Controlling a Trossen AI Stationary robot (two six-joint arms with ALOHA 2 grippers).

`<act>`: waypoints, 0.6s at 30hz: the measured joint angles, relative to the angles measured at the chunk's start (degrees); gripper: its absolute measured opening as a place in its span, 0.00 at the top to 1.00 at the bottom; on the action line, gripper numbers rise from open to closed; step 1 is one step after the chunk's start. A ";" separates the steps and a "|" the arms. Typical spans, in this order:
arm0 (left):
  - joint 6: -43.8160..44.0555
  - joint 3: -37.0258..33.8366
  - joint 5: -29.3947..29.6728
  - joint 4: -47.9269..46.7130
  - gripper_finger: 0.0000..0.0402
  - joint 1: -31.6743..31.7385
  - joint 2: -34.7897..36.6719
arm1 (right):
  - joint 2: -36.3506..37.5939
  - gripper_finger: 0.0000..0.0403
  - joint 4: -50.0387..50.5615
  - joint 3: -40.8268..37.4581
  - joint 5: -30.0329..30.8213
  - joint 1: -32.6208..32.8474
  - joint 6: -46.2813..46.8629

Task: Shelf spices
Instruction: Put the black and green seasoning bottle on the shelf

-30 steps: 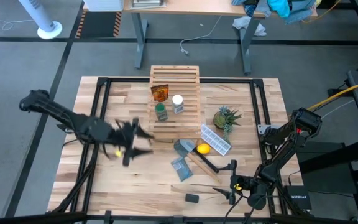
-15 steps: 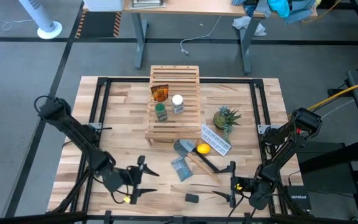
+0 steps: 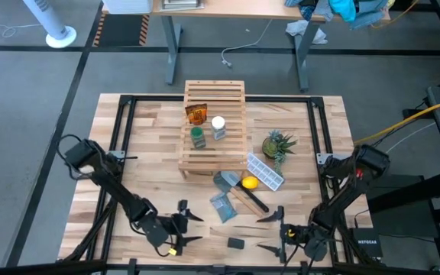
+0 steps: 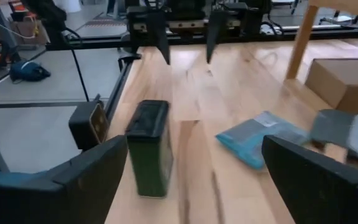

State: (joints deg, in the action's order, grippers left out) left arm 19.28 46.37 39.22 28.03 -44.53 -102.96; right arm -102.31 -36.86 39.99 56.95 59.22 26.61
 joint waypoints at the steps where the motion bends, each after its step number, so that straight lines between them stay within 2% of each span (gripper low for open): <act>1: -0.39 -0.01 0.02 1.38 0.35 0.08 -0.84 | -1.38 0.06 -0.49 0.84 0.42 0.00 -0.09; 6: -2.66 -0.01 0.00 7.35 0.35 0.41 -3.79 | -7.37 0.06 -0.37 6.64 2.53 -0.83 -0.43; 12: -5.12 0.13 -0.02 13.96 0.35 0.85 -6.61 | -11.72 0.06 0.92 12.86 -0.62 -3.55 -2.90; 18: -8.00 0.32 -1.76 19.14 0.35 2.34 -9.16 | -14.20 0.06 1.41 15.89 -4.93 -5.42 -2.93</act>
State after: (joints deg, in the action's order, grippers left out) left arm 11.28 46.70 37.46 47.17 -42.19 -112.12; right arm -116.51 -35.45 55.88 52.02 53.80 23.68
